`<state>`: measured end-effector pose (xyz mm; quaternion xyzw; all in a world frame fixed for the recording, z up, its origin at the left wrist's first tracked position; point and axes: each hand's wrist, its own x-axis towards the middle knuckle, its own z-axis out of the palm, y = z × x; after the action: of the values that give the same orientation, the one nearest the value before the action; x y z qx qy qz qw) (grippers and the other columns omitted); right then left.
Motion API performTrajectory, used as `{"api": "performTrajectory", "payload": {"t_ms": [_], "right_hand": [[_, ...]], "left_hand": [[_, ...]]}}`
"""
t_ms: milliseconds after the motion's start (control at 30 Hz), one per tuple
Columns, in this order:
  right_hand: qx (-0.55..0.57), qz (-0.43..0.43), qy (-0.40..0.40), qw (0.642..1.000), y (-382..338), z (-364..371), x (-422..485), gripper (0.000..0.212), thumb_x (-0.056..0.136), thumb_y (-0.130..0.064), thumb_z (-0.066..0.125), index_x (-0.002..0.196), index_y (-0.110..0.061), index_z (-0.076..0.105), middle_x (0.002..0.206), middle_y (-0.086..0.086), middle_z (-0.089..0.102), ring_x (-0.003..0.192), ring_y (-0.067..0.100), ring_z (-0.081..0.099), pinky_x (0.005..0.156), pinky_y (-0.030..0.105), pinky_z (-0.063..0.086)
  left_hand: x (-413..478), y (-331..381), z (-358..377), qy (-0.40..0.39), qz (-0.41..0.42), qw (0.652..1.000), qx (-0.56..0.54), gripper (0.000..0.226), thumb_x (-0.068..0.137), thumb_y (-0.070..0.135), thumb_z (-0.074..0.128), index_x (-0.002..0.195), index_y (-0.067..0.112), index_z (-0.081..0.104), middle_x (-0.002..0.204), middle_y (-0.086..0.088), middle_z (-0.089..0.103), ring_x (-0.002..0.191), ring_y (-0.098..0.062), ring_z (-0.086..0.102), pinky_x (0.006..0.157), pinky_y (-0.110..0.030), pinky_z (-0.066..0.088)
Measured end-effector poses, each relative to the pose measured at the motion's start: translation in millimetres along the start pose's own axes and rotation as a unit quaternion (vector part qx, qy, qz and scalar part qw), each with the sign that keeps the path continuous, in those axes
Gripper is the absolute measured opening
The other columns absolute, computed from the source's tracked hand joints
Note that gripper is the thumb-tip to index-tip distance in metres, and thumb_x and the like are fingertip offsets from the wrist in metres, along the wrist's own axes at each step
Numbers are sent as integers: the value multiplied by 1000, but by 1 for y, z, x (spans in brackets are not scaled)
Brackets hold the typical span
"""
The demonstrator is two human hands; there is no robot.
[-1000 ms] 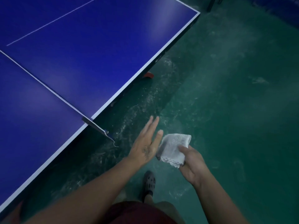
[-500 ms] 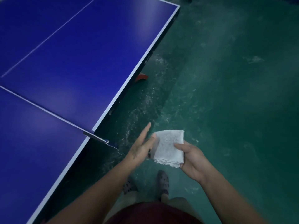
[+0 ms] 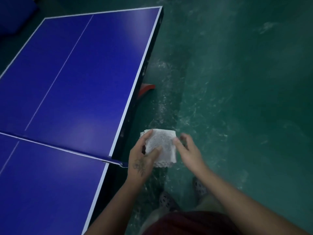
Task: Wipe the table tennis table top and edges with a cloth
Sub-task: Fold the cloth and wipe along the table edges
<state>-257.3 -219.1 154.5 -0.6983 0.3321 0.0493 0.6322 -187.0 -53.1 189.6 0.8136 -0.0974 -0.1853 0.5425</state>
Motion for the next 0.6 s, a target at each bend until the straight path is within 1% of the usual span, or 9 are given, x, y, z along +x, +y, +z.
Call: {"api": "performTrajectory", "payload": {"t_ms": [100, 167, 267, 333, 400, 467, 533, 567, 600], "right_hand": [[-88, -269, 163, 945, -6, -6, -3, 74, 110, -54, 38, 170, -15, 19, 180, -3, 9, 165, 17, 13, 132, 41, 19], [-130, -416, 101, 894, -1, 2, -2, 63, 112, -36, 36, 168, -10, 23, 178, 8, 16, 164, 25, 18, 132, 45, 23], [-177, -237, -51, 954, 31, 14, 11, 58, 116, -46, 24, 167, -30, 0, 179, 8, 5, 165, 15, 7, 134, 33, 11], [-144, -96, 16, 985, 40, 12, 16, 77, 105, -72, 6, 163, -27, -17, 176, 5, -20, 165, 20, -12, 136, 43, 2], [-155, -256, 57, 952, 22, 8, 6, 84, 107, -66, 8, 169, -10, -3, 179, 10, -10, 166, 26, -5, 136, 46, 4], [-196, -379, -22, 904, 29, 15, 6, 80, 109, -59, 13, 170, -7, 12, 179, 13, 8, 166, 29, 9, 135, 47, 12], [-239, -283, -120, 921, 42, 15, 16, 86, 99, -78, 2, 171, -30, 5, 180, 1, 0, 166, 23, 7, 134, 52, 13], [-224, -185, -114, 950, 49, 14, 24, 96, 87, -91, -6, 167, -38, -3, 179, -3, -8, 166, 24, 3, 134, 55, 11], [-197, -100, -88, 971, 51, 11, 29, 102, 80, -97, -9, 164, -39, -11, 177, -4, -18, 166, 25, -3, 134, 56, 8]], "left_hand": [[3, 6, 5, -4, 4, 999, 31, 62, 95, 4, 79, 149, 28, 59, 143, 23, 62, 130, 1, 63, 105, -27, 57], [7, 10, 7, -2, 3, 1000, 20, 63, 95, -2, 78, 149, 26, 59, 138, 17, 68, 121, -7, 71, 98, -31, 62], [16, 4, 7, 10, 2, 999, 35, 70, 95, -8, 76, 148, 33, 57, 104, 27, 67, 91, 1, 65, 86, -23, 57], [22, -1, 5, 15, -2, 999, 44, 77, 94, -4, 78, 149, 43, 53, 94, 24, 54, 87, -4, 52, 83, -32, 52], [24, -1, 6, 15, -4, 999, 45, 77, 94, -1, 80, 149, 45, 53, 92, 18, 50, 81, -12, 51, 75, -37, 55], [23, 2, 9, 15, 11, 998, 56, 74, 93, -4, 80, 150, 36, 56, 80, 7, 55, 65, -12, 52, 66, -28, 57], [23, 2, 10, 23, 22, 997, 66, 75, 90, -16, 75, 149, 28, 59, 82, 10, 64, 66, -10, 65, 62, -11, 38], [23, 1, 10, 29, 19, 997, 71, 78, 89, -18, 73, 148, 32, 59, 88, 16, 66, 72, -9, 69, 89, -15, 48], [24, 2, 10, 35, 11, 996, 81, 81, 90, -17, 73, 146, 39, 57, 87, 24, 64, 74, 0, 68, 74, -6, 52]]}}
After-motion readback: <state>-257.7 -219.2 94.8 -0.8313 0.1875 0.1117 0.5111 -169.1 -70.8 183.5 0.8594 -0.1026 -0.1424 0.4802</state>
